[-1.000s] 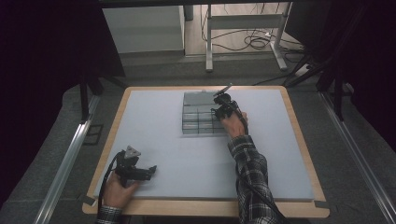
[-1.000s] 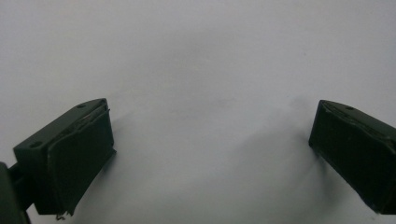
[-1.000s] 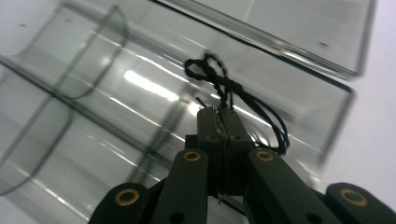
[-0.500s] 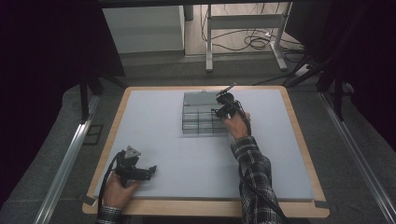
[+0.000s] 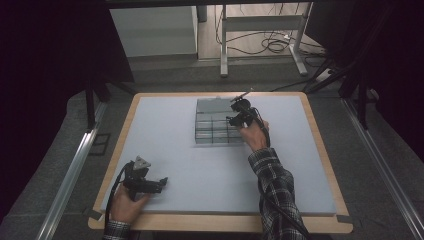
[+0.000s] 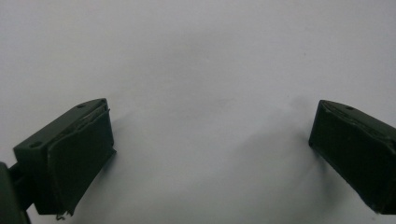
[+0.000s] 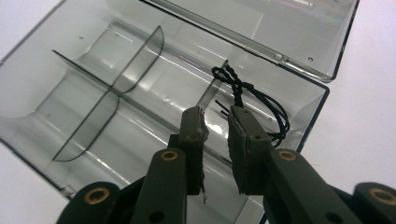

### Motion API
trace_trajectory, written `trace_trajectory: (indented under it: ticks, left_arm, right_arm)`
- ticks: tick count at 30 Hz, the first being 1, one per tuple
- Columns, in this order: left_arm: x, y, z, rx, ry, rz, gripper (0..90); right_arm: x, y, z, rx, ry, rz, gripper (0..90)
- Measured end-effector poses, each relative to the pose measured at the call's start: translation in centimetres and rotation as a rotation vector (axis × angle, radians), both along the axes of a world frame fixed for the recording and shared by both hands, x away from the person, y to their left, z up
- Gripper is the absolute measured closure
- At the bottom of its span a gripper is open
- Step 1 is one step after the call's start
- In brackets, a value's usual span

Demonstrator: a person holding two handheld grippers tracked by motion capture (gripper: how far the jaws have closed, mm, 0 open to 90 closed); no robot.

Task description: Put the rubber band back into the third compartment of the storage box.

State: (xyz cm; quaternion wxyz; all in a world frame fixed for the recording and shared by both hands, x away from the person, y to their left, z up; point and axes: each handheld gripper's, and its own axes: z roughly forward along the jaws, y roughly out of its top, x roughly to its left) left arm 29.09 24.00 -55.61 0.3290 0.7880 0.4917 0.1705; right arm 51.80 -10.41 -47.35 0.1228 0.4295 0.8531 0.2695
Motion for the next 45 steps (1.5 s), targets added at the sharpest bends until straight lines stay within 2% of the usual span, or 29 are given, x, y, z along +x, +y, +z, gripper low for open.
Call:
trace_trajectory:
  ticks: [8, 31, 38, 45]
  left_arm:
    - [0.0, 0.0, 0.0, 0.0, 0.0, 0.0, 0.0]
    - [0.0, 0.0, 0.0, -0.001, 0.0, 0.0, 0.0]
    - [0.0, 0.0, 0.0, -0.001, 0.0, 0.0, 0.0]
    - [0.0, 0.0, 0.0, -0.001, 0.0, 0.0, 0.0]
  right_arm:
    - [-0.8, 0.2, 0.5, 0.005, -0.017, 0.022, 67.4]
    - [-3.2, 0.1, 0.7, 0.017, -0.057, 0.072, 49.8]
    - [-4.3, -0.3, 0.5, 0.024, -0.069, 0.084, 42.9]
    - [-5.0, -1.2, 0.4, 0.033, -0.079, 0.072, 36.7]
